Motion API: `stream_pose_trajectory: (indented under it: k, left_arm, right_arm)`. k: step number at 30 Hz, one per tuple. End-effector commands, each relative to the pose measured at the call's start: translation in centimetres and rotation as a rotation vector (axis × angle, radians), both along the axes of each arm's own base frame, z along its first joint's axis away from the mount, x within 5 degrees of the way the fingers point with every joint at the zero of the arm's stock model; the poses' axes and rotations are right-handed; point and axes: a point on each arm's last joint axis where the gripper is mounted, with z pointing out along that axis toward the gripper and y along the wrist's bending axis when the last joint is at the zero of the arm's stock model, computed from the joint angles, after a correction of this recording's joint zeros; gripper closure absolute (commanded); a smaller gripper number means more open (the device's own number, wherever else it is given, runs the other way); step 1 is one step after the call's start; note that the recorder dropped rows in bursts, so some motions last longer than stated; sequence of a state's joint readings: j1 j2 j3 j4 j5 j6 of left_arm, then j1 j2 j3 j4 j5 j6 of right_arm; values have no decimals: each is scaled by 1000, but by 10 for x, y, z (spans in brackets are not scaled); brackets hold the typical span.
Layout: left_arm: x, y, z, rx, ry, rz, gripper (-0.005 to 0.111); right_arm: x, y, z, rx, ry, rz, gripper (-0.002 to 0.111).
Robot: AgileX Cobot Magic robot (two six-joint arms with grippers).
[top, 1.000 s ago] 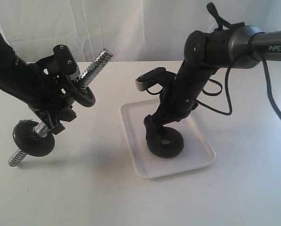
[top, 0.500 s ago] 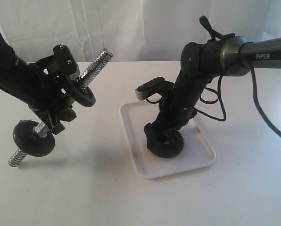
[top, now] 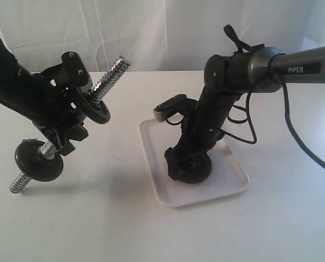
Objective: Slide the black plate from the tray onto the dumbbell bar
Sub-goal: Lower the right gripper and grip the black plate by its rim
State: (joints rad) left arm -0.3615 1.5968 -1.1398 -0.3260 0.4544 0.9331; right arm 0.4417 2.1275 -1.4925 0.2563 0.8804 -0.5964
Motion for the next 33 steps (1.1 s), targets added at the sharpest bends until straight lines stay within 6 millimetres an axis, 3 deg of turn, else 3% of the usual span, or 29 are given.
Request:
stream_pose_trajectory:
  k: [1,9,33]
  left_arm:
    - [1,0,40,-103,-163,53,107]
    - [1,0,40,-103,-161,52,107]
    - [1,0,40,-102,-163,50,107]
  right_arm:
    - [-2,2,-12,-20,32,15,3]
    - [-2,0,-27,-58,66,30,3]
    - [-7,-10,-28,-171,125,-30,3]
